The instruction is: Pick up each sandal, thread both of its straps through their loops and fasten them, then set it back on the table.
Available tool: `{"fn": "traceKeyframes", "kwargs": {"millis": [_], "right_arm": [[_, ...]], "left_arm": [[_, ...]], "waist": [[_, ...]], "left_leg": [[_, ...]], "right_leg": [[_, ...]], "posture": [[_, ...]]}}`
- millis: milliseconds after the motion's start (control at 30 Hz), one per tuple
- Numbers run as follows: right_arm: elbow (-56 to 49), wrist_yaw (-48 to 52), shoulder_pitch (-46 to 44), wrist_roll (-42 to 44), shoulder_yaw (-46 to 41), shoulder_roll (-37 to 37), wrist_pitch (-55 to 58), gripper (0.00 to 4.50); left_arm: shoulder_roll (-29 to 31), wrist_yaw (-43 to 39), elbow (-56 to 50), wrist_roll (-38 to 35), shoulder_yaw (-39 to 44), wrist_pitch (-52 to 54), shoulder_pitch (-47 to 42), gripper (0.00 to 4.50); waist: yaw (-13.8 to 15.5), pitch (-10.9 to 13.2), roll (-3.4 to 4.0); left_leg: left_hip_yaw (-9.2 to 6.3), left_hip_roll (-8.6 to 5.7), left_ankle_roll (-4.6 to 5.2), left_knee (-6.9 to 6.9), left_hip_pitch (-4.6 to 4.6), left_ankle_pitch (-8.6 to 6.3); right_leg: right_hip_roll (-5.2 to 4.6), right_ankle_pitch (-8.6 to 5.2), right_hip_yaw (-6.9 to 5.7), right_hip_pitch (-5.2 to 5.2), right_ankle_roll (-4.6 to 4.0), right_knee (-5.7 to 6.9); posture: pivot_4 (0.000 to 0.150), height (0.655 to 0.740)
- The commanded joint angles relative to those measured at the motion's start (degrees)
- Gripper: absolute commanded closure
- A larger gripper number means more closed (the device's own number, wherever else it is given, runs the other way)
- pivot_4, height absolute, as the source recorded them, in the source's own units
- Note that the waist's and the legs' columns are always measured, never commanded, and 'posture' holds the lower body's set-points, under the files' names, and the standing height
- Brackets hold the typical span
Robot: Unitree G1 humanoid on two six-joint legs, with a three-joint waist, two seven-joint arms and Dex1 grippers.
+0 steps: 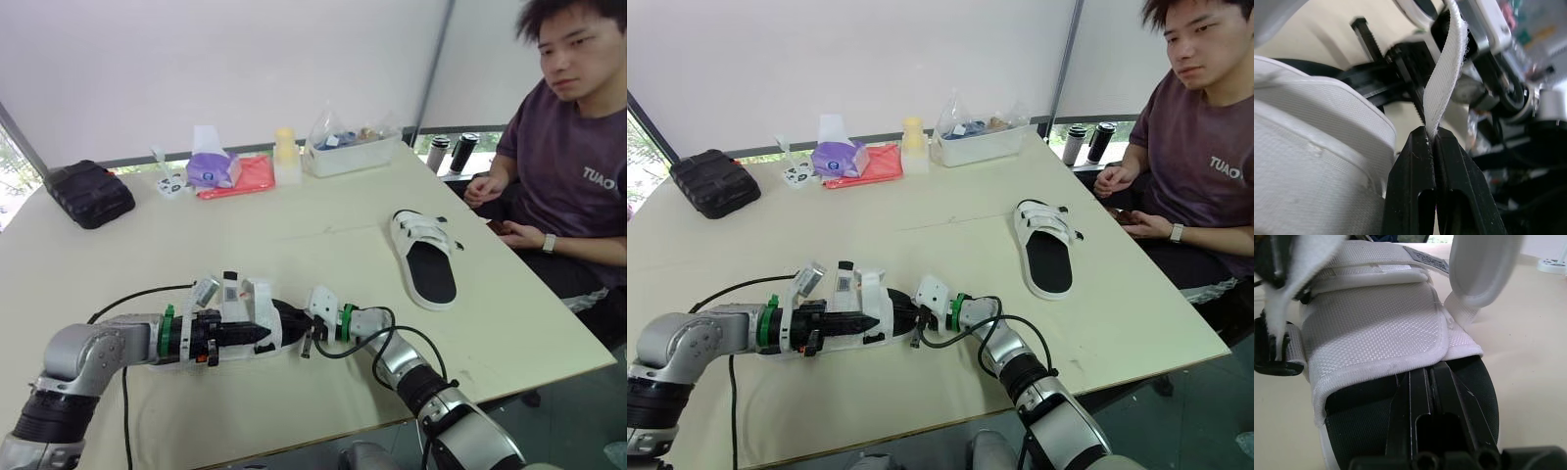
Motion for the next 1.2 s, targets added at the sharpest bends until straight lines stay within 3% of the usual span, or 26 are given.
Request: {"fn": "traceKeyframes", "kwargs": {"millis": [33,267,533,767,867,1067,1200], "right_arm": [[11.0,-1.7,4.9,-7.1,3.1,-2.1,5.7,4.5],[11.4,-1.7,4.7,-7.2,3.2,-1.9,5.5,4.5],[11.3,-1.8,4.9,-7.2,3.2,-1.9,5.5,4.5],[11.4,-2.0,5.0,-7.2,3.2,-1.9,5.5,4.5],[11.4,-2.1,5.0,-7.1,3.2,-1.8,5.5,4.5],[11.2,-2.1,5.1,-7.0,3.1,-1.9,5.6,4.5],[11.2,-2.1,5.2,-7.1,3.2,-1.9,5.7,4.5]], "left_arm": [[2.0,-0.8,-0.3,3.6,-1.7,-2.4,0.7,4.45],[3.3,-2.0,2.1,10.0,-4.7,-9.0,-0.3,4.45],[7.5,-9.2,-4.3,7.7,-7.2,-7.2,1.7,4.45],[5.4,-5.6,-1.8,10.7,-5.8,-10.3,1.4,4.45],[3.4,-3.2,-1.2,10.1,-3.7,-9.9,0.6,3.69],[-0.7,3.0,-4.1,6.2,1.6,-6.6,0.5,1.07],[-2.6,6.1,-6.6,2.1,4.6,-2.9,-0.2,1.07]], "waist": [[0.0,0.0,-0.01],[0.0,0.0,0.02],[-0.2,0.0,-0.01],[-0.1,0.0,0.07],[-0.1,0.0,0.02],[0.0,0.0,0.0],[0.0,0.0,-0.04]], "left_leg": [[0.01,0.0,0.0,0.0,0.0,0.0],[0.01,0.01,0.0,-0.01,-0.01,0.0],[0.03,0.05,0.01,-0.09,-0.02,0.0],[0.08,0.12,0.03,-0.25,0.0,0.01],[0.08,0.12,0.03,-0.23,0.02,0.0],[0.06,0.13,0.03,-0.22,0.01,0.01],[0.04,0.14,0.03,-0.21,-0.02,0.01]], "right_leg": [[0.0,0.0,0.0,-0.01,0.0,0.0],[0.0,-0.01,0.0,-0.04,-0.02,0.0],[0.0,-0.01,0.0,-0.06,-0.02,0.0],[0.04,-0.01,0.0,-0.06,-0.02,0.01],[0.04,-0.01,0.0,-0.15,-0.03,0.0],[0.04,-0.01,-0.01,-0.08,-0.03,0.0],[0.06,-0.01,-0.03,0.02,-0.02,0.01]], "posture": [[0.15,0.74],[0.15,0.74],[0.15,0.74],[0.15,0.74],[0.15,0.74],[0.15,0.74],[0.15,0.74]]}}
